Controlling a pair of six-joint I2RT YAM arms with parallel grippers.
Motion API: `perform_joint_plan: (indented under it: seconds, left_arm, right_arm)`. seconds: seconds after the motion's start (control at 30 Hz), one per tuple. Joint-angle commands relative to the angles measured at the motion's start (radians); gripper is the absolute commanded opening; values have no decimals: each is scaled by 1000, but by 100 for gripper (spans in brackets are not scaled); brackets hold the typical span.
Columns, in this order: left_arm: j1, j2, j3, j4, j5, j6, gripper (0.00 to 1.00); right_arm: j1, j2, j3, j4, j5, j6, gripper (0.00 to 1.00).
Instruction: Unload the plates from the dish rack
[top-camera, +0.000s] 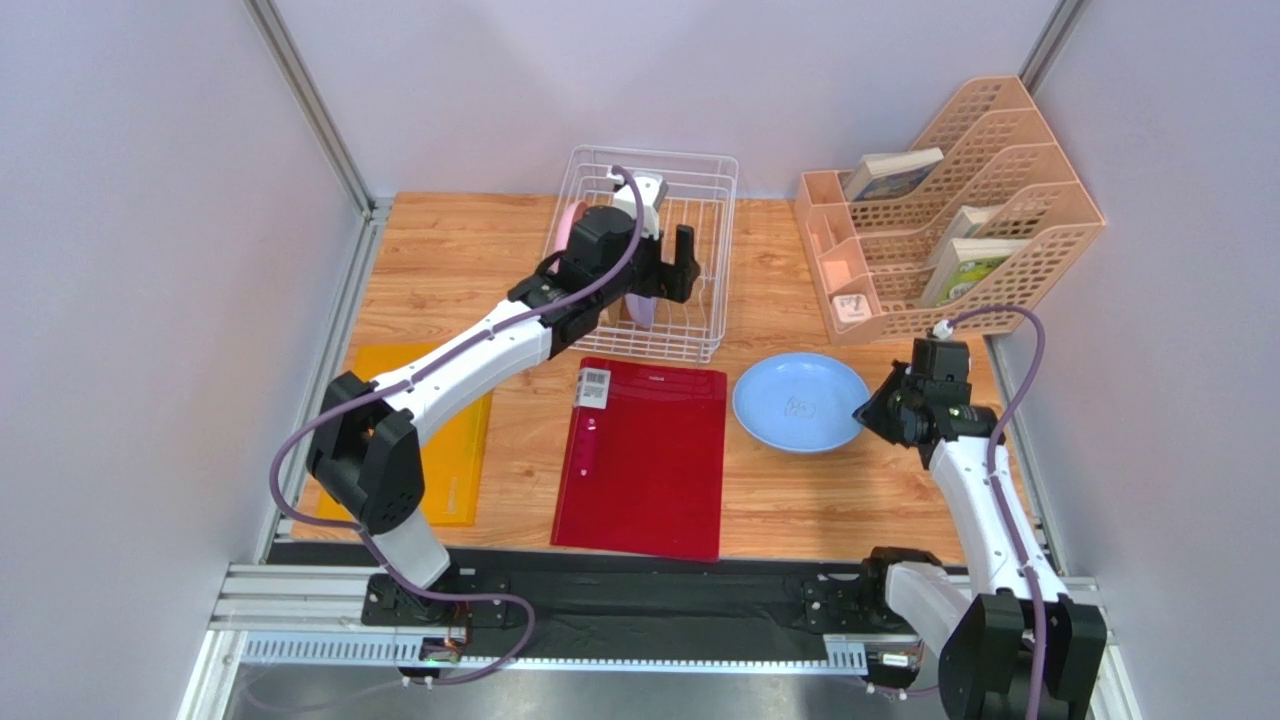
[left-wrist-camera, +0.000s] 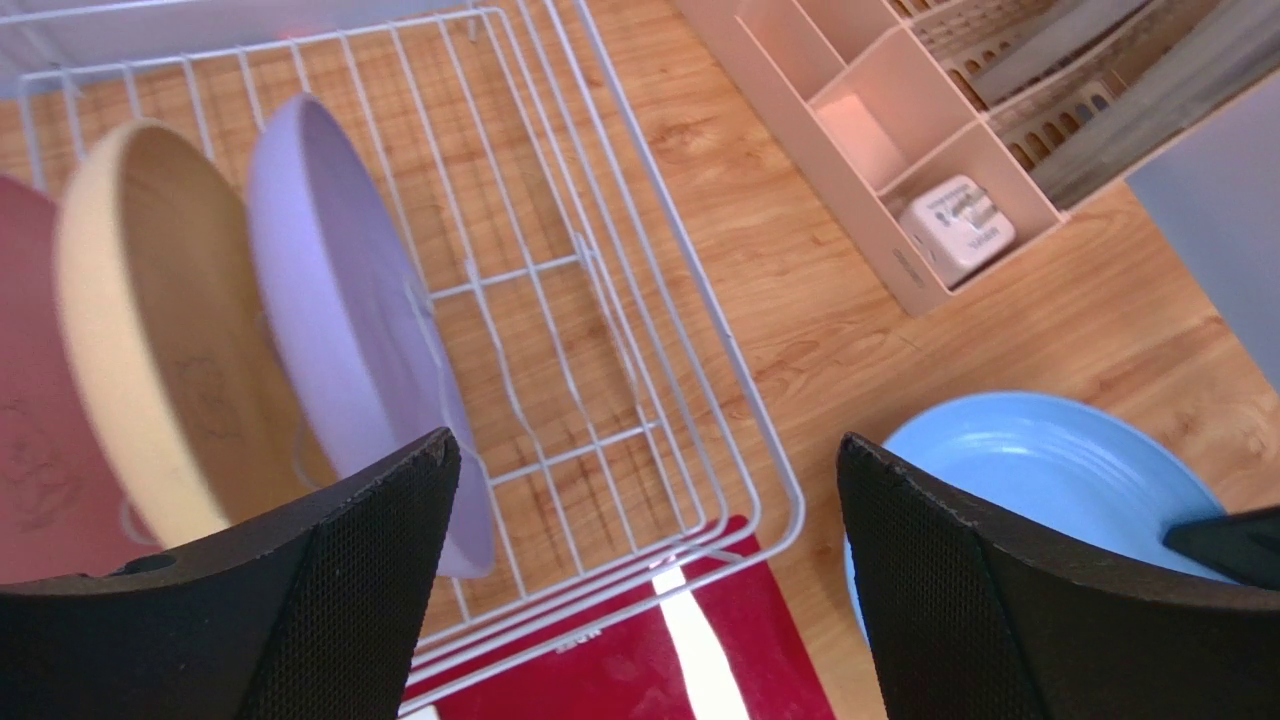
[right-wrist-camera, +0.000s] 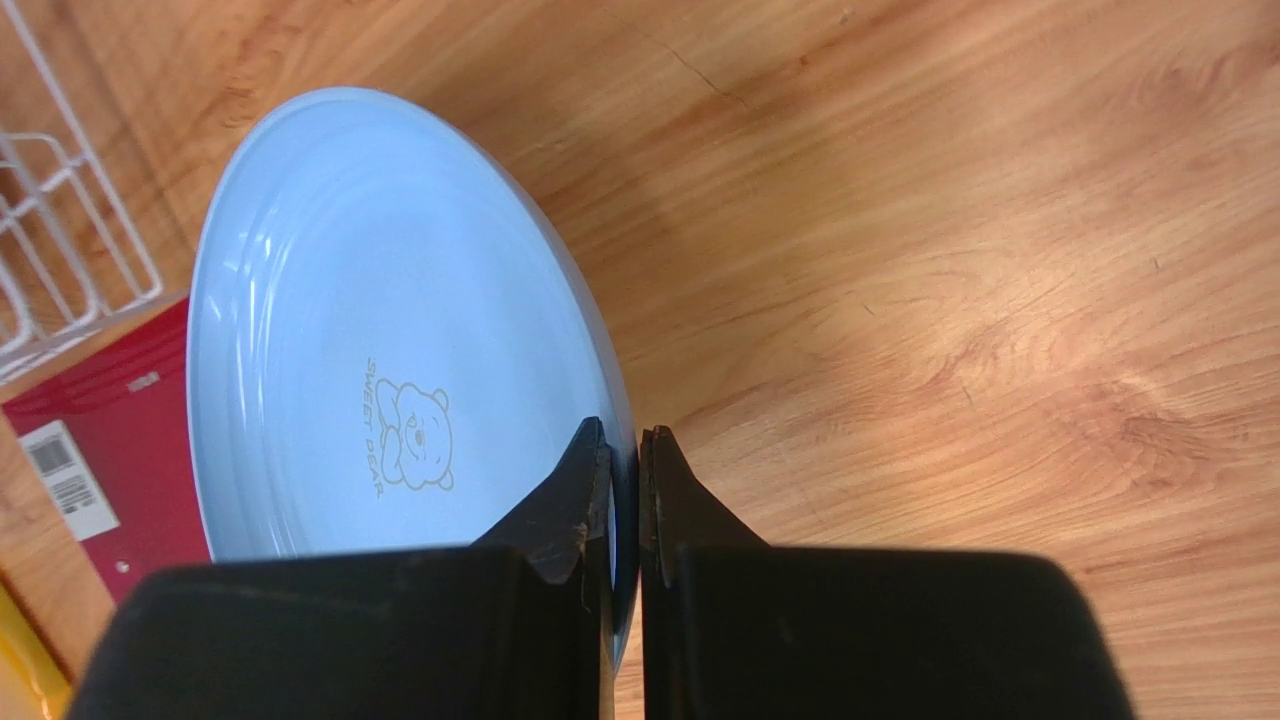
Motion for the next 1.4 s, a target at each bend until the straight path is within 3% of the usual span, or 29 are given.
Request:
perform_joint_plan:
  seconds: [0.0, 0.37, 0.57, 0.6, 0.87, 0.97, 1.23, 1.3, 1.37]
  left_arm:
    - [53, -61, 15, 20, -35, 27, 100]
    - [133, -34, -29, 60, -35, 30, 100]
    - [133, -15, -39, 67, 22, 7, 96]
    - [133, -11, -37, 64, 23, 6, 96]
    - [132, 17, -30, 83, 32, 4, 86]
    - [113, 38, -8, 75, -1, 17, 84]
    - [49, 103, 44, 9, -202, 86, 81]
    - [35, 124, 58, 6, -270, 107, 76]
    - [21, 139, 69, 6, -314, 128, 64]
  right_arm:
    - [-5, 23, -26, 64, 30, 19, 0]
    - [-5, 170, -43, 138, 145, 9, 0]
    - [-5, 194, -44, 127, 162, 16, 24]
    - [-5, 193, -46, 124, 165, 20, 37]
    - [-5, 176, -33, 78, 211, 17, 48]
    - [-5, 150, -12, 52, 234, 19, 65]
    - [-5, 61, 40, -5, 254, 11, 69]
    - [-5, 49, 56, -15, 251, 19, 69]
    - [-5, 39, 65, -15, 246, 14, 69]
